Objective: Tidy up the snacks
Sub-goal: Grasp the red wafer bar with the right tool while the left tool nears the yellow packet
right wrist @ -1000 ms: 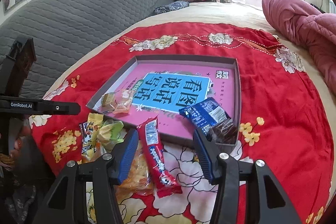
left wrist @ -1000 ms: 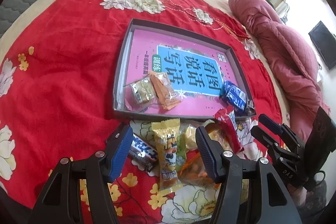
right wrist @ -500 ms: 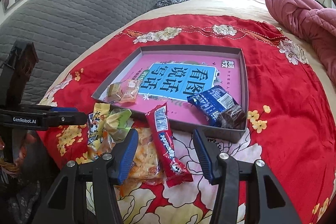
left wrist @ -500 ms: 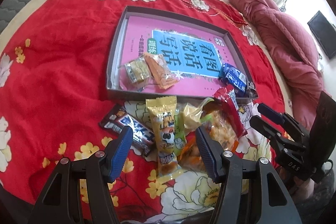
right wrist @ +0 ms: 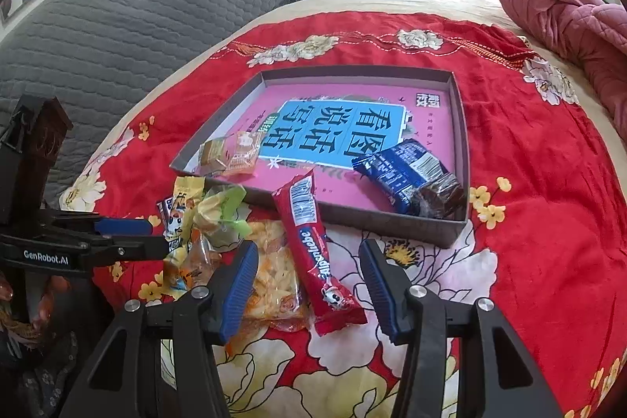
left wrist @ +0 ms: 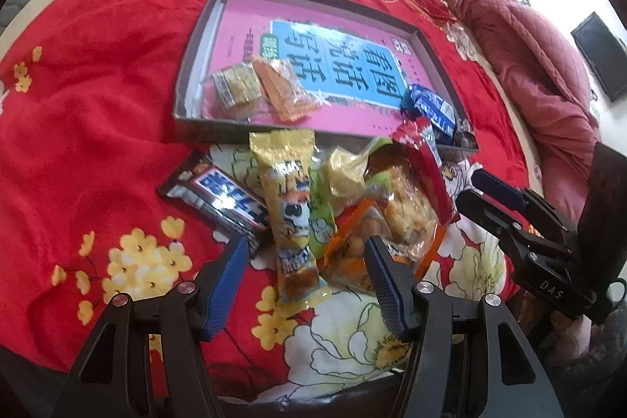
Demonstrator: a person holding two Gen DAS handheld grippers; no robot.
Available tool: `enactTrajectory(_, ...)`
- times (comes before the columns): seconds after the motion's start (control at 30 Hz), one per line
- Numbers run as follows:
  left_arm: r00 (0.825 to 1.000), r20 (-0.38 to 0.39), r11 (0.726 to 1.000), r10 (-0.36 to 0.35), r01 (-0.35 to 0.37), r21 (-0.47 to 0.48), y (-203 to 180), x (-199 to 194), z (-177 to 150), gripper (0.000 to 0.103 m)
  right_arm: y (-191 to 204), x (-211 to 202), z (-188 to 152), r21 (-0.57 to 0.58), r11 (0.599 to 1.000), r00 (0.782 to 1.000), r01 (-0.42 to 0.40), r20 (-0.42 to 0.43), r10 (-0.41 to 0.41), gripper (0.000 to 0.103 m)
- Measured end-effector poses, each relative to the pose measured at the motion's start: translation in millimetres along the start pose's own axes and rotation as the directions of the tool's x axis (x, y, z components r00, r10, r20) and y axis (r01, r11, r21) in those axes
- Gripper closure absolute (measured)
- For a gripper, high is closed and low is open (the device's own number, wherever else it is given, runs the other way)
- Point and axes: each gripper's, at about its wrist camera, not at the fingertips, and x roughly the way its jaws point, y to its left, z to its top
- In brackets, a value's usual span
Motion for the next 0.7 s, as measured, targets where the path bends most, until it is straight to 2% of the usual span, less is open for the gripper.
enactTrajectory(0.27, 1.000, -0.018, 1.000, -0.014, 0.014, 0.003, -5.1, 9.7, -5.0, 0.039, -5.0, 16.4, -2.6, 0.014, 1.000, 0.999, -0.024, -0.042, 0.024, 0.050)
enactTrajectory(0.57, 0.999, -0.019, 0.999, -0.027, 0.027, -0.021, -1.3, 14.8, -5.2, 0.040, -19.8, 39.3, -2.3, 0.096, 0.992, 0.992, -0.086, -0.088, 0.095, 0.067)
enactTrajectory(0.63, 0.999, -0.019, 0.999, -0.033, 0.032, -0.027, -0.4, 15.8, -5.2, 0.039, -20.2, 40.4, -0.9, 0.100, 0.989, 0.991, -0.105, -0.077, 0.112, 0.079)
enactTrajectory(0.7, 0.999, -0.017, 0.999, -0.036, 0.035, -0.029, 0.2, 16.3, -4.8, 0.039, -18.1, 40.2, 0.5, 0.091, 0.989, 0.990, -0.116, -0.075, 0.123, 0.079)
